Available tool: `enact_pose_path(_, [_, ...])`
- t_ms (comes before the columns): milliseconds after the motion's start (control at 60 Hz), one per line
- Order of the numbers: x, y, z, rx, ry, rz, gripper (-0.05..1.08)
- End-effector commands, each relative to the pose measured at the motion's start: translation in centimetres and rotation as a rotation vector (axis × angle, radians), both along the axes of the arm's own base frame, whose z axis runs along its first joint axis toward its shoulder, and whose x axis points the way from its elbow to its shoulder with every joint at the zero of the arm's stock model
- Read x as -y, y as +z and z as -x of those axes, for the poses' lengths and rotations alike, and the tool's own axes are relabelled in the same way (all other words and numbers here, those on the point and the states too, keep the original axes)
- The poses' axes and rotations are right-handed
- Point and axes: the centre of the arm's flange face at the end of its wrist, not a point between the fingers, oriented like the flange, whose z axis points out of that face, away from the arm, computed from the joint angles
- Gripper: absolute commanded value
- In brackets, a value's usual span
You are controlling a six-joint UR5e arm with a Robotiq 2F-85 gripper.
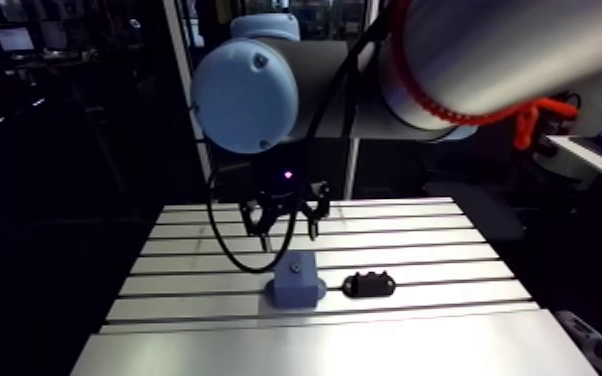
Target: Pick up the M10 bolt and insert it into the hex recess until seated.
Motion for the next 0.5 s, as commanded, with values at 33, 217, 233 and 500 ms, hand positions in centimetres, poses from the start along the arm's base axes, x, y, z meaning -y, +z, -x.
enact_pose_path(33, [0.02,-0.60,-0.35,0.010,0.001,0.004,0.41])
enact_pose_path(217, [0.03,-0.98,-0.25,0.019,0.002,0.007,0.47])
enact_pose_path(233, [0.02,-1.20,-0.14,0.023,0.001,0.007,0.47])
enact_pose_path(500, [-0.15,-1.40,0.12,0.028,0.021,0.010,0.49])
